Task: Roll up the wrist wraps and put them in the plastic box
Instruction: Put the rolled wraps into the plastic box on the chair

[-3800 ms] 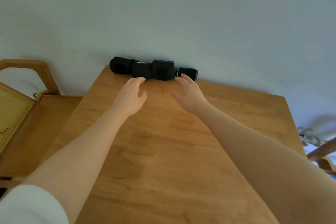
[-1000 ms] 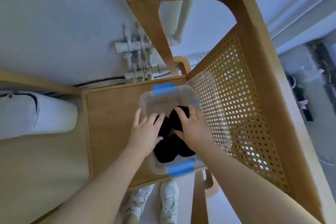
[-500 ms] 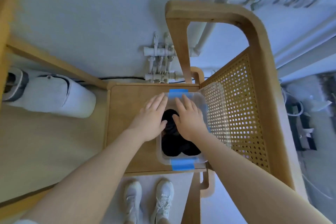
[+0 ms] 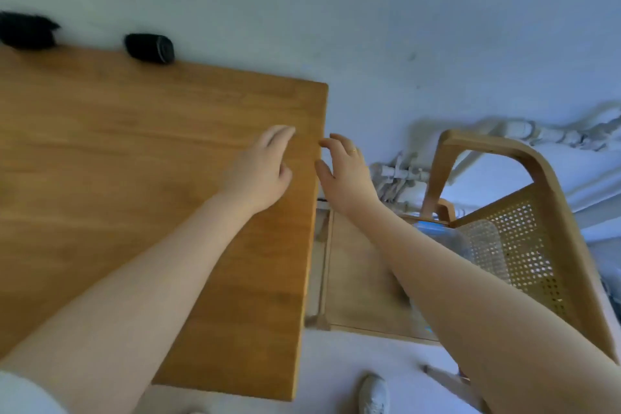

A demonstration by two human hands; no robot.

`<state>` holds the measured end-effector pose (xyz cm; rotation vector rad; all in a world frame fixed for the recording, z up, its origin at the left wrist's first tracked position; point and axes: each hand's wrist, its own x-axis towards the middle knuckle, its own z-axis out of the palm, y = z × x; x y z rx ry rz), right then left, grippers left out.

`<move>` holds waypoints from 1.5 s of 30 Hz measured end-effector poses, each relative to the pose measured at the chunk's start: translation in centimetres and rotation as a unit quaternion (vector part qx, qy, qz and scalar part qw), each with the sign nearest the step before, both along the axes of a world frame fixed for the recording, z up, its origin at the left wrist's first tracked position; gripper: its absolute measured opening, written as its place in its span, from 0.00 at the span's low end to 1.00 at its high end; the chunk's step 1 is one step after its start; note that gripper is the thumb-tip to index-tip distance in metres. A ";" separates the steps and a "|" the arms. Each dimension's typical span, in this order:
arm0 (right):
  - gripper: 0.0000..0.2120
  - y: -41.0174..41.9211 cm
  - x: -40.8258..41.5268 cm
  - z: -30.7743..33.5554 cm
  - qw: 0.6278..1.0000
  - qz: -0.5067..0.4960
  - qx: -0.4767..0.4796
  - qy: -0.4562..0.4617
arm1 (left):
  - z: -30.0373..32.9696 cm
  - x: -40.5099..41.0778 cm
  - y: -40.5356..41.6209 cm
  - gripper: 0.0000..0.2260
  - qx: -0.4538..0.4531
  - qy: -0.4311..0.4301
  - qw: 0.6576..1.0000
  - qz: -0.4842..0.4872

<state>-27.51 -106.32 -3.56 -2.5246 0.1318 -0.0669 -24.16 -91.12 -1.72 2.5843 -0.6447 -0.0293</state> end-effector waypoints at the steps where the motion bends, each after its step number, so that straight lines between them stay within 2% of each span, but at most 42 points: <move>1: 0.20 3.1 0.5 0.7 1.000 0.009 0.001 -0.001 | 0.7 0.5 3.6 0.27 0.017 -0.003 1.000 0.012; 5: 0.23 13.5 3.3 2.9 0.999 0.033 -0.011 -0.002 | 3.5 3.1 15.7 0.28 0.045 0.001 0.998 0.054; 9: 0.25 20.2 7.6 3.4 0.997 0.064 -0.032 0.004 | 4.0 6.7 23.5 0.29 0.009 0.017 0.993 0.113; 14: 0.28 25.3 14.8 2.0 0.998 0.050 -0.039 0.020 | 2.4 13.3 29.2 0.28 -0.009 0.032 0.992 0.123; 23: 0.27 31.4 30.3 0.8 0.995 -0.016 0.055 0.081 | 0.2 27.4 36.0 0.29 -0.009 0.068 0.988 0.138; 31: 0.29 33.8 39.7 -1.2 0.965 -0.187 0.091 0.160 | -1.6 38.2 42.6 0.28 0.019 0.099 0.982 0.161; 34: 0.30 34.9 41.2 -1.6 0.947 -0.268 0.105 0.140 | -2.7 41.6 45.0 0.26 0.028 0.111 0.976 0.186; 36: 0.31 36.2 41.8 -2.1 0.943 -0.298 0.103 0.109 | -3.8 43.6 46.3 0.26 0.015 0.124 0.971 0.203; 38: 0.27 38.3 42.3 -2.7 0.950 -0.283 0.071 0.112 | -5.0 45.1 47.5 0.28 -0.009 0.149 0.964 0.221; 40: 0.26 40.9 42.8 -3.4 0.958 -0.257 0.053 0.119 | -5.9 46.3 48.2 0.31 -0.079 0.191 0.950 0.234; 42: 0.30 43.0 43.3 -3.9 0.960 -0.237 0.089 0.117 | -6.3 47.3 48.3 0.33 -0.160 0.239 0.924 0.251; 45: 0.30 44.9 43.8 -4.6 0.962 -0.206 0.138 0.116 | -6.6 48.6 48.3 0.37 -0.218 0.269 0.905 0.248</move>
